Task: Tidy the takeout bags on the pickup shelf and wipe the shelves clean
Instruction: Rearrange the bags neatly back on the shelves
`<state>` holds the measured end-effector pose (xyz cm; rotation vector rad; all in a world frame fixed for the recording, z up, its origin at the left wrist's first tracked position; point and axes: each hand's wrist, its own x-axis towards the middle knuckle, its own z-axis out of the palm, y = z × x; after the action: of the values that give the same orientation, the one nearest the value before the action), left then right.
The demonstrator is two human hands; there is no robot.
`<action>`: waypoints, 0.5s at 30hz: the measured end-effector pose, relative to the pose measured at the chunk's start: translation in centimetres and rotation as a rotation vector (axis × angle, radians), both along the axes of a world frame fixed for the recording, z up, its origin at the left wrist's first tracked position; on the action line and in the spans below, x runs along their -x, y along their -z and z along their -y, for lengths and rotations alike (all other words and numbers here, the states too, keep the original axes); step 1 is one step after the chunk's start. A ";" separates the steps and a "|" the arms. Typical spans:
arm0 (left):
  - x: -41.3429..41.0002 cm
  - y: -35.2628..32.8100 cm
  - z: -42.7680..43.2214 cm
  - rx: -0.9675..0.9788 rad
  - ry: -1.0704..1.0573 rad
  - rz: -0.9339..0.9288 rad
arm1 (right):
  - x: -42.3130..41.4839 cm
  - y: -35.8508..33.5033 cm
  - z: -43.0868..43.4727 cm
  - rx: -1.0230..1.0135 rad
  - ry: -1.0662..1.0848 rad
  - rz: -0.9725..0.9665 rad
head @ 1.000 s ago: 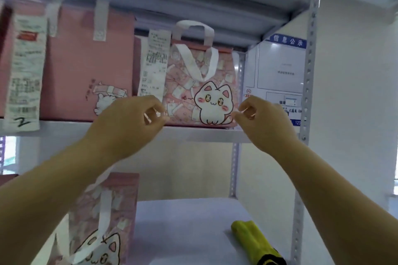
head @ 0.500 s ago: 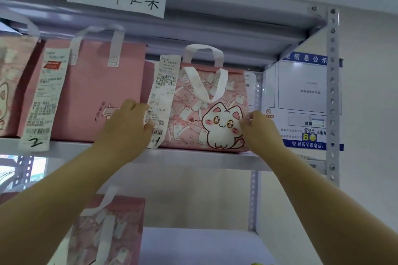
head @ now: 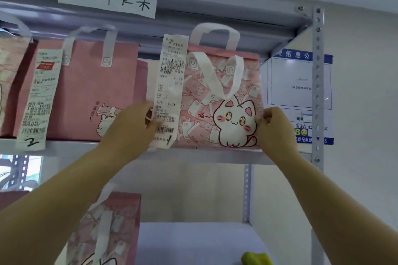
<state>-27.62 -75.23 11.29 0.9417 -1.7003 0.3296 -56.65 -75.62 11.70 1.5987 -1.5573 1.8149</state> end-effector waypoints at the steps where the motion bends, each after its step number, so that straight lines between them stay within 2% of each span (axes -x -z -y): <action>1: 0.1 0.1 -0.6 0.016 0.044 -0.005 | 0.1 0.3 -0.8 0.033 0.007 0.004; 7: -0.9 1.9 -4.1 0.083 0.170 -0.028 | -0.4 3.1 -6.5 0.186 -0.035 0.083; 15: -2.4 6.9 -9.6 0.030 0.285 -0.016 | -2.2 9.1 -14.4 0.277 -0.012 0.136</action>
<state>-25.24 -65.65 4.44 0.6666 -1.7815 0.1570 -54.47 -61.18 2.64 1.3866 -1.2793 2.0785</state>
